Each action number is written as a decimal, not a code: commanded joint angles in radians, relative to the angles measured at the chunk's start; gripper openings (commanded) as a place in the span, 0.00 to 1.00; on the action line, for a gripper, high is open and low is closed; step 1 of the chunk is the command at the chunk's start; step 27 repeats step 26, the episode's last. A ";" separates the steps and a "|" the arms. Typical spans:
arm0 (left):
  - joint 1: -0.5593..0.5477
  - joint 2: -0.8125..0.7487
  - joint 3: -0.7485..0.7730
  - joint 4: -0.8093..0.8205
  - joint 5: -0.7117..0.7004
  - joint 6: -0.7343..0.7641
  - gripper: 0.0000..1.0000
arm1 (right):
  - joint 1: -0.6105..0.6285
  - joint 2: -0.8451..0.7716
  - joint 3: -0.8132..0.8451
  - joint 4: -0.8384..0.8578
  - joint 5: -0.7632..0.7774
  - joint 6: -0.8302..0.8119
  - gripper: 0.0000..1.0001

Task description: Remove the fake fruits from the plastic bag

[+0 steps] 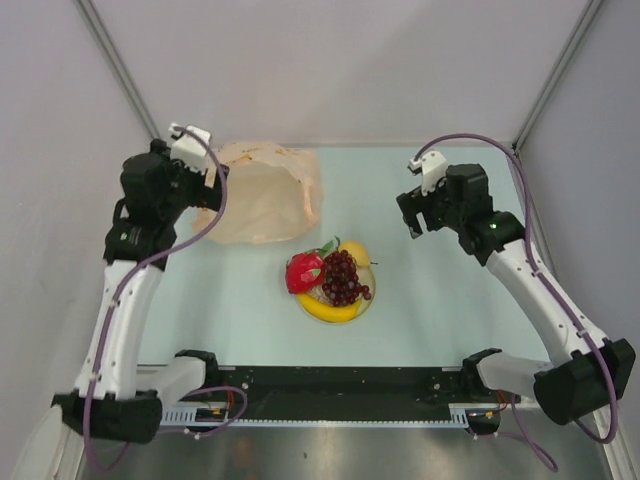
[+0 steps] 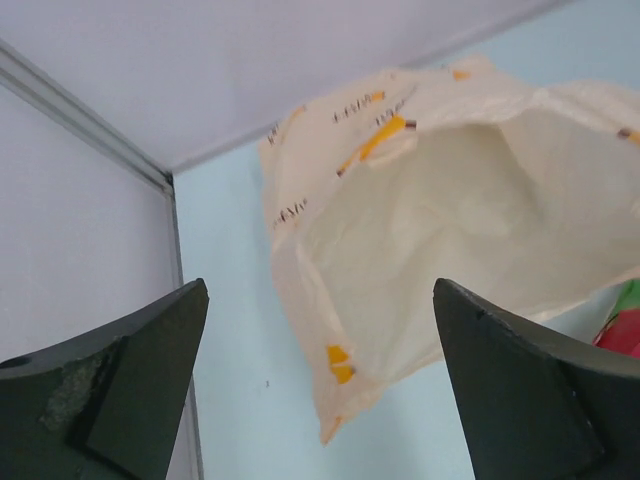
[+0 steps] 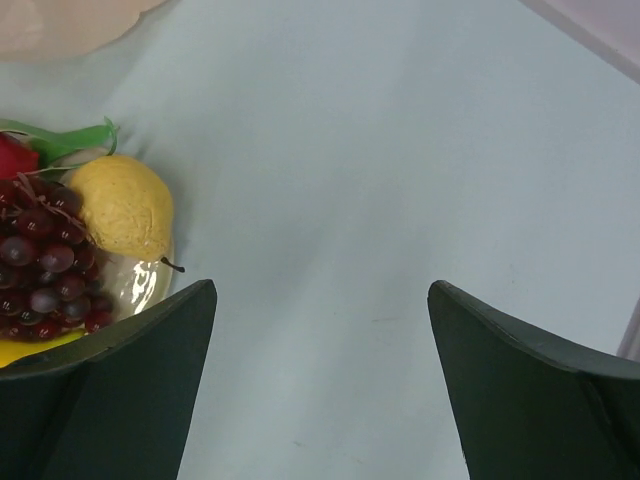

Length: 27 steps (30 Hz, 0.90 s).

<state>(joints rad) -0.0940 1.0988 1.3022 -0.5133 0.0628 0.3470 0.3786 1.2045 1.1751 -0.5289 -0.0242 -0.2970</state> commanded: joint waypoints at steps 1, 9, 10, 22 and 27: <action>0.002 -0.207 -0.029 0.040 0.052 -0.097 1.00 | -0.070 -0.081 0.001 -0.065 -0.075 0.108 0.94; 0.002 -0.413 -0.242 -0.172 0.213 -0.097 1.00 | -0.095 -0.149 -0.031 -0.180 0.145 0.327 1.00; 0.002 -0.431 -0.257 -0.197 0.227 -0.115 1.00 | -0.096 -0.155 -0.038 -0.206 0.191 0.341 1.00; 0.010 -0.490 -0.438 -0.171 0.282 -0.204 1.00 | -0.139 -0.174 -0.051 -0.218 0.204 0.400 1.00; 0.011 -0.484 -0.461 -0.145 0.285 -0.226 1.00 | -0.165 -0.171 -0.051 -0.215 0.182 0.409 1.00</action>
